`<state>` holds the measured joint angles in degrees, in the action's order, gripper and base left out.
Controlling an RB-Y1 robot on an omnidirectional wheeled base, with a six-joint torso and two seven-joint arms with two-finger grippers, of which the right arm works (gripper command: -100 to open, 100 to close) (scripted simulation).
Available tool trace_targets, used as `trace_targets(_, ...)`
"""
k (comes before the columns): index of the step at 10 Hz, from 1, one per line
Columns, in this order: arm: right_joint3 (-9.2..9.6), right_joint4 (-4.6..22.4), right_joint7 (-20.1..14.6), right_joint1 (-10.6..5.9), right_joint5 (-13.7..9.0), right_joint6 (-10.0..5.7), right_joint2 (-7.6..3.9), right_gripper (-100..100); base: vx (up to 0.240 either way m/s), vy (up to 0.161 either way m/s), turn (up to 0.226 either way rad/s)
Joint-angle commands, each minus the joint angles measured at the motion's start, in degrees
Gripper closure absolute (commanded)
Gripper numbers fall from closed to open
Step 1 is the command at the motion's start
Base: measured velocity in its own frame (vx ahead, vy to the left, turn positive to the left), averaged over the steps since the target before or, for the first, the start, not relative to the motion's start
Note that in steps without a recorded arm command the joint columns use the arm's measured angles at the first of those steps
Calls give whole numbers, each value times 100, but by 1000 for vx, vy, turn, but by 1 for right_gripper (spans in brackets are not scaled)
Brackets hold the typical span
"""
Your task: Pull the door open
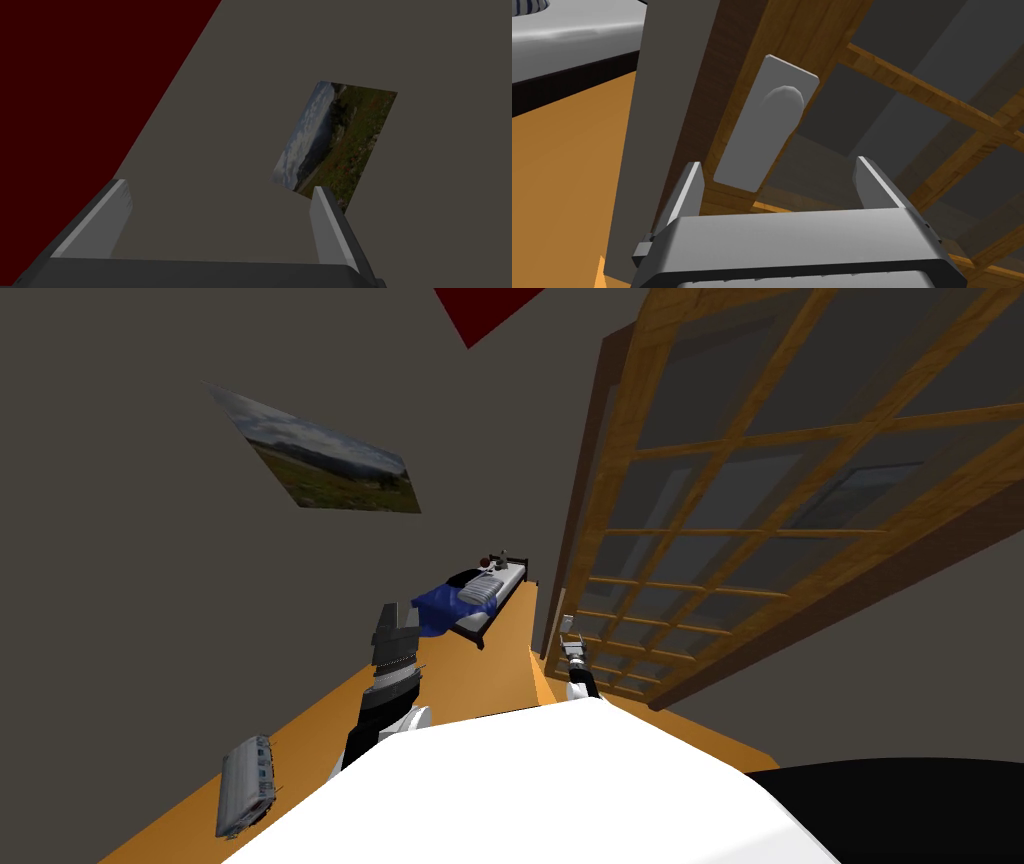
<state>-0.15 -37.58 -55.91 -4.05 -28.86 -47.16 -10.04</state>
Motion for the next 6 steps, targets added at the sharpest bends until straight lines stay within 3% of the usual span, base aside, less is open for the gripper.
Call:
trace_targets(1, 12, 20, -170, -14, -18, -21, 7, -100, -40, -7, 13)
trace_targets(5, 74, 89, -834, -74, -119, -109, 50, -100, -53, -16, 24)
trace_targets(6, 74, 89, -868, -74, -119, -109, 50, -100, -40, -7, 11)
